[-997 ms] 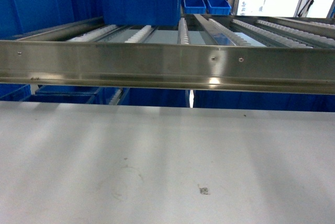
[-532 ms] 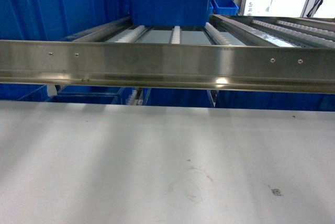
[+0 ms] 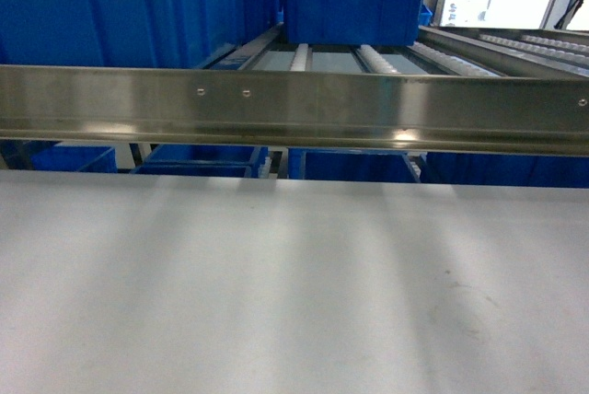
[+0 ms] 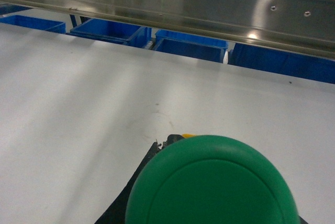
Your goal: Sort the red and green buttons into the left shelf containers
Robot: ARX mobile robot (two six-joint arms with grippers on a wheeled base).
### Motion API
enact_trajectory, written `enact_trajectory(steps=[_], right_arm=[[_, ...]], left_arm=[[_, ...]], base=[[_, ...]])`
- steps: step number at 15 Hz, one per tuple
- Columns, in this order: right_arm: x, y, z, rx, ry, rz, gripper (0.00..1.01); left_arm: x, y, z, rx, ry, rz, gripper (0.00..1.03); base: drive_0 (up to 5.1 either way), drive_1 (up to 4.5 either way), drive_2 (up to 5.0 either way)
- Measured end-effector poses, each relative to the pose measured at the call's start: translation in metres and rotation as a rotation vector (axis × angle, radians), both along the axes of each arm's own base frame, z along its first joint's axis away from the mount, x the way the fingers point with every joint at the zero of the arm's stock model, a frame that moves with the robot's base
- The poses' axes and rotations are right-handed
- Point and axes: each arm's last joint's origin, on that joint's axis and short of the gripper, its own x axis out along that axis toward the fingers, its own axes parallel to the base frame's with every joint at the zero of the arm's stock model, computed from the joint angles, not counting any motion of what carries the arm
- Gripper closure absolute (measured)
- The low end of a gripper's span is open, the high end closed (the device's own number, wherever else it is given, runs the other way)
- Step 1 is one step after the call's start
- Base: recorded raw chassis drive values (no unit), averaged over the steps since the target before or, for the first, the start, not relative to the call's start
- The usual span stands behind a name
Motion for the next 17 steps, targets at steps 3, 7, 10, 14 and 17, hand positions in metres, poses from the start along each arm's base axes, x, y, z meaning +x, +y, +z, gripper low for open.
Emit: enact_trajectory(steps=[3,7,10,14,17], right_arm=[[0.0,0.0,0.0,0.0,0.0,0.0,0.75],[0.0,0.0,0.0,0.0,0.0,0.0,0.75],[0.0,0.0,0.0,0.0,0.0,0.0,0.75],[0.0,0.0,-0.0001,0.0,0.001,0.0,0.75],[0.0,0.0,-0.0001,0.0,0.001,0.0,0.75]], left_arm=[[0.0,0.0,-0.0002,0.001,0.002,0.0,0.74],[0.0,0.0,-0.0001,0.0,0.001,0.0,0.74],[0.0001,0.0,0.0001,0.0,-0.001,0.0,0.74],[0.0,0.0,-0.0003,0.0,0.001,0.0,0.74],[0.0,0.0,-0.0002,0.0,0.001,0.0,0.74]], base=[[-4.6,0.86,3.9],[-4.7,0.76,3.8],[-4.7,0.79,3.9],[-4.6,0.84,3.9],[-4.6,0.83,3.9]])
